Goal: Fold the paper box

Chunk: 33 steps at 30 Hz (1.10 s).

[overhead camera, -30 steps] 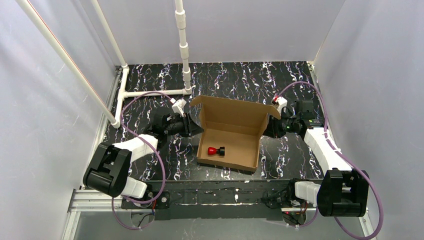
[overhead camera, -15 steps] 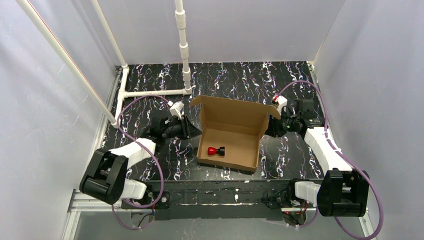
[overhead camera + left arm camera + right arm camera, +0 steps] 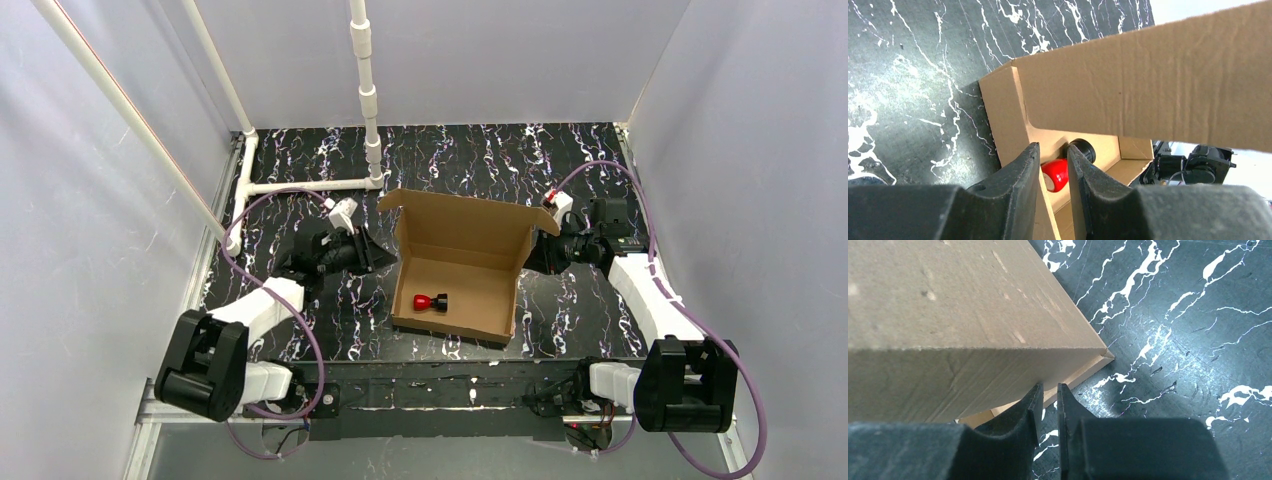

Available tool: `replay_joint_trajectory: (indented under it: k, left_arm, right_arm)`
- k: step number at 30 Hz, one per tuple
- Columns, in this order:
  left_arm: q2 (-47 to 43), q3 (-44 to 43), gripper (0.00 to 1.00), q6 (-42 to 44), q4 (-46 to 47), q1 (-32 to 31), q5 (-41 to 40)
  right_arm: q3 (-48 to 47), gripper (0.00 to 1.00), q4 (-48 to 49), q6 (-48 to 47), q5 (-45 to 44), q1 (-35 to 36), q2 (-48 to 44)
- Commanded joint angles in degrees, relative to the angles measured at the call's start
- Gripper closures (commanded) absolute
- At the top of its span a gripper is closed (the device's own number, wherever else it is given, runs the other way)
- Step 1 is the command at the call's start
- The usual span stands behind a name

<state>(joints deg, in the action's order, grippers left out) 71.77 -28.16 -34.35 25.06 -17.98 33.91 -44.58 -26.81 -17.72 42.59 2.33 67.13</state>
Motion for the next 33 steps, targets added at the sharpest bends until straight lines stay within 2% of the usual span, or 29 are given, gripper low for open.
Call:
replay_joint_trajectory:
  k: [1, 7, 11, 18, 21, 23, 24, 27, 33]
  left_arm:
    - [2.12, -4.4, 0.74, 0.43, -1.16, 0.32, 1.86]
    - [0.07, -4.87, 0.74, 0.18, -1.92, 1.05, 1.48]
    - [-5.45, -4.42, 0.75, -1.51, -4.0, 4.86, -0.87]
    - [-13.9, -11.12, 0.63, 0.36, -10.53, 6.84, 1.08]
    - [-14.96, -12.99, 0.64, -0.72, -13.12, 6.83, 1.4]
    - [-15.31, -13.0, 0.72, -0.76, -16.51, 6.82, -0.16]
    - [-15.35, -12.51, 0.73, -0.83, -17.77, 6.84, -1.23]
    - [-12.84, -11.03, 0.75, -1.21, -19.83, 6.75, -1.84]
    - [-3.67, -12.12, 0.76, -1.31, -18.27, 3.52, 0.41]
  right_arm:
    - [-0.99, 0.76, 1.87, 0.54, 0.7, 0.27, 0.62]
    - [-0.91, 0.76, 1.99, 0.31, 0.62, 0.3, 0.72]
    - [-0.82, 0.76, 2.07, 0.29, 0.55, 0.3, 0.65]
    - [-0.69, 0.76, 2.53, 0.31, 0.7, 0.48, 0.65]
    - [-0.6, 0.76, 2.84, 0.56, 0.9, 0.57, 0.71]
    - [-0.58, 0.76, 2.9, 0.66, 0.98, 0.57, 0.8]
    - [-0.53, 0.76, 2.97, 0.65, 0.95, 0.57, 0.88]
    - [-0.27, 0.76, 3.51, 0.9, 1.05, 0.57, 0.89]
    - [-0.16, 0.76, 4.22, 1.37, 1.29, 0.65, 1.16]
